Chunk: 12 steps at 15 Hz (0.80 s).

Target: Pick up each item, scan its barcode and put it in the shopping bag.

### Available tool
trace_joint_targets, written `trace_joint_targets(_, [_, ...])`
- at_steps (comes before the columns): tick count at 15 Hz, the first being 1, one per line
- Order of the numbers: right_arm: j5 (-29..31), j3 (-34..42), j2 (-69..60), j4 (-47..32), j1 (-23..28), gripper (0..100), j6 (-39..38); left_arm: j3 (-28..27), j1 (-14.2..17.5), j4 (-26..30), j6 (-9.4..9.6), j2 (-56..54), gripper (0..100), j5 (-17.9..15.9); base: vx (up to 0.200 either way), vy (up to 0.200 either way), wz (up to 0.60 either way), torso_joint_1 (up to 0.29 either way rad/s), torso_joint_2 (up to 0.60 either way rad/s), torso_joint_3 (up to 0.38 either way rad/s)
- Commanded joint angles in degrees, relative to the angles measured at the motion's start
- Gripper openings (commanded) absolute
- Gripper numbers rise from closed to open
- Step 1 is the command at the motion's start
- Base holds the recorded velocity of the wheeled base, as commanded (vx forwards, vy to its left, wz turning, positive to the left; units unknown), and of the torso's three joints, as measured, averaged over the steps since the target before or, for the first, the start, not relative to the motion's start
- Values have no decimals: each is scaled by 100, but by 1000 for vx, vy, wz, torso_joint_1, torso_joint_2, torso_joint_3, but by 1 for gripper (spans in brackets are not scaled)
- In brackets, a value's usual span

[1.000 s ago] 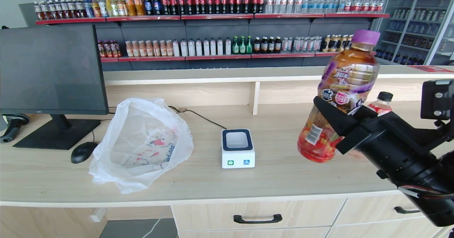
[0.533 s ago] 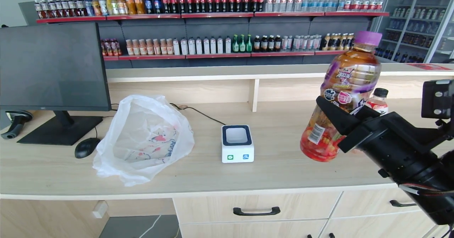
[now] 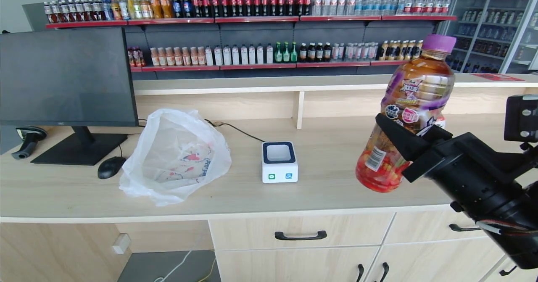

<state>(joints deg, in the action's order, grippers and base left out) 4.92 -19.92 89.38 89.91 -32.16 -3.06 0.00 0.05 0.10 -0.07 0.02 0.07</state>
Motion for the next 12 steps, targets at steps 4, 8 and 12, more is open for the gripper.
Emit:
trace_joint_targets(4, [0, -3, -8, 9, -1, 0, -2, 0, 4, -1, -10, -2, 100, 1, 0, 200, 0, 7, 2, 4])
trace_joint_targets(8, [0, 14, -52, 9, -1, 0, -2, 0, -5, -1, 7, -2, 100, 1, 0, 150, 0, -4, 1, 1])
trace_joint_targets(12, [0, 23, -17, 9, 8, 0, -10, 0, -5, -1, 7, -2, 100, 1, 0, 0, 0, 0, 0, 0])
